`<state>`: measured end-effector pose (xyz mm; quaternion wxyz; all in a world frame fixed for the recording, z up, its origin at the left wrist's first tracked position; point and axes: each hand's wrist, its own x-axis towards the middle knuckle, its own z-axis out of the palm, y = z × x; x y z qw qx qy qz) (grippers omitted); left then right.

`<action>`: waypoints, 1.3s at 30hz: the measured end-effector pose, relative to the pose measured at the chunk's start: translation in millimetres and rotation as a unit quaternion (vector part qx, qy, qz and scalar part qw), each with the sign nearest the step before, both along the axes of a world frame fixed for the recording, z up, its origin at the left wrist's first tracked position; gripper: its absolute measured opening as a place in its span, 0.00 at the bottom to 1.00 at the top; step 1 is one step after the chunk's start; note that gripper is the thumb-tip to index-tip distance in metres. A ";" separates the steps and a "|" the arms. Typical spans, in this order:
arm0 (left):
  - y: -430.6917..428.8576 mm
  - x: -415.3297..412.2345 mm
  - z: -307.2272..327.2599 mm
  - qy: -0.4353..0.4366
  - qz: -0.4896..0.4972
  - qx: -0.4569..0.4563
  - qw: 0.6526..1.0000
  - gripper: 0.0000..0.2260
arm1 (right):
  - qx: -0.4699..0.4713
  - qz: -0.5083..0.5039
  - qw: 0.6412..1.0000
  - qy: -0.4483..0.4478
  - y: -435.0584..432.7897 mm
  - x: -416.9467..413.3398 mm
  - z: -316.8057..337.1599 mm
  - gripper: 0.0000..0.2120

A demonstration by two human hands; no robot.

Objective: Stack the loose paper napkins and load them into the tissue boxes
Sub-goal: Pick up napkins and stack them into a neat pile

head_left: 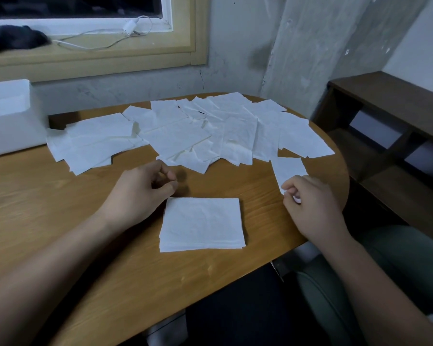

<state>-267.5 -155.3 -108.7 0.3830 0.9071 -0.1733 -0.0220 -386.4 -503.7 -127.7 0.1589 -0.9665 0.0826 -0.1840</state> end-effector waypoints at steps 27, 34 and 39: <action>-4.2 -25.6 51.8 0.094 -0.148 -0.168 0.970 0.06 | 0.486 0.110 0.866 -0.044 92.4 -17.2 62.9 0.12; -0.2 -19.1 55.9 0.173 -0.152 -0.106 0.967 0.08 | 0.511 0.081 0.855 0.026 92.4 -14.2 38.6 0.06; 5.2 -7.1 46.7 0.235 -0.129 -0.038 0.963 0.10 | 0.459 0.056 0.883 0.084 93.1 -11.8 30.3 0.07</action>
